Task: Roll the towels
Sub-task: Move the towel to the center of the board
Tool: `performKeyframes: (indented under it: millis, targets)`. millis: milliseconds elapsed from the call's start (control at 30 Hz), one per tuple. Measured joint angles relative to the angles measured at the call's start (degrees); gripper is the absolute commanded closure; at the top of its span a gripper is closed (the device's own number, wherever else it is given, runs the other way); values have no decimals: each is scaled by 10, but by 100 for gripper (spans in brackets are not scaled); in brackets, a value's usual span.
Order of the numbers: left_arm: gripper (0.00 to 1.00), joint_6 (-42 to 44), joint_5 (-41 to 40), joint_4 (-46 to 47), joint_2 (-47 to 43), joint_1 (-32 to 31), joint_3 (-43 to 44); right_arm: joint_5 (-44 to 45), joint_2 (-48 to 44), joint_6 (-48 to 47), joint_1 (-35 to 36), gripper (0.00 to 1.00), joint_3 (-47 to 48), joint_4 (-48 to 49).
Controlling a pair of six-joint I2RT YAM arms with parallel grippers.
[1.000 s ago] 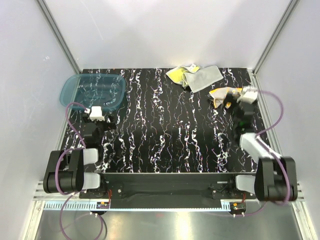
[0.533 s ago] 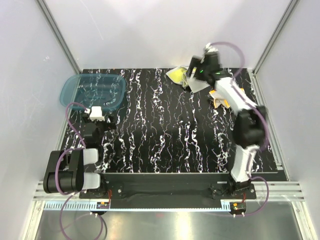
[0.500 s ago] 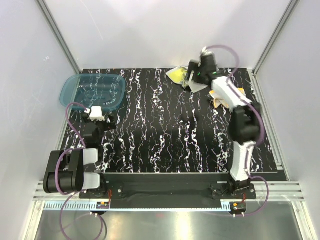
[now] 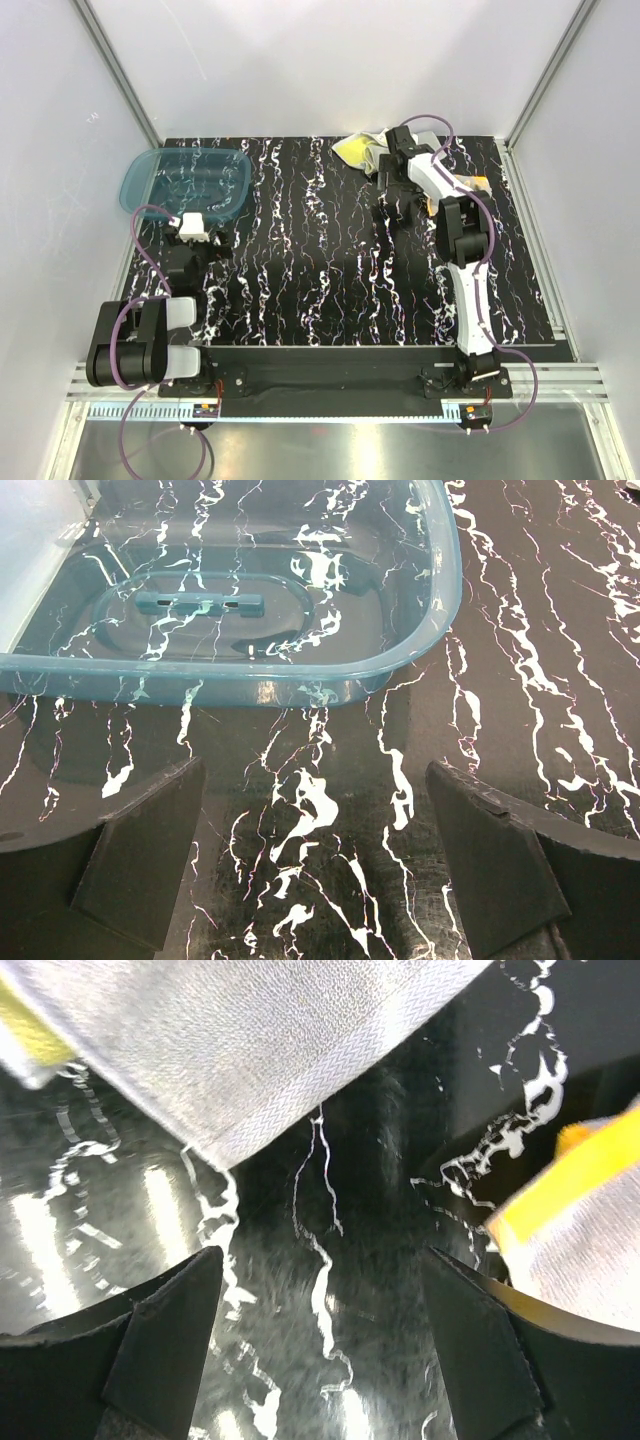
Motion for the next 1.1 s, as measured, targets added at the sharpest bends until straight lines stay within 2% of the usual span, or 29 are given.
performKeyframes:
  millis: [300, 433, 533, 667, 700, 900, 1000, 1067, 1100]
  targets:
    - [1, 0, 0, 0, 0, 0, 0, 26, 75, -42, 17, 10, 94, 2]
    - [1, 0, 0, 0, 0, 0, 0, 47, 133, -60, 36, 11, 192, -10]
    - [1, 0, 0, 0, 0, 0, 0, 67, 175, -66, 45, 17, 263, -16]
    - [1, 0, 0, 0, 0, 0, 0, 84, 181, -68, 48, 30, 271, -18]
    - [1, 0, 0, 0, 0, 0, 0, 89, 181, -66, 48, 39, 268, -17]
    - [1, 0, 0, 0, 0, 0, 0, 115, 181, -51, 46, 62, 263, -19]
    - [1, 0, 0, 0, 0, 0, 0, 118, 181, -43, 42, 79, 263, -30]
    - [1, 0, 0, 0, 0, 0, 0, 118, 181, -41, 39, 99, 261, -33]
    - [1, 0, 0, 0, 0, 0, 0, 120, 179, -40, 38, 100, 255, -30]
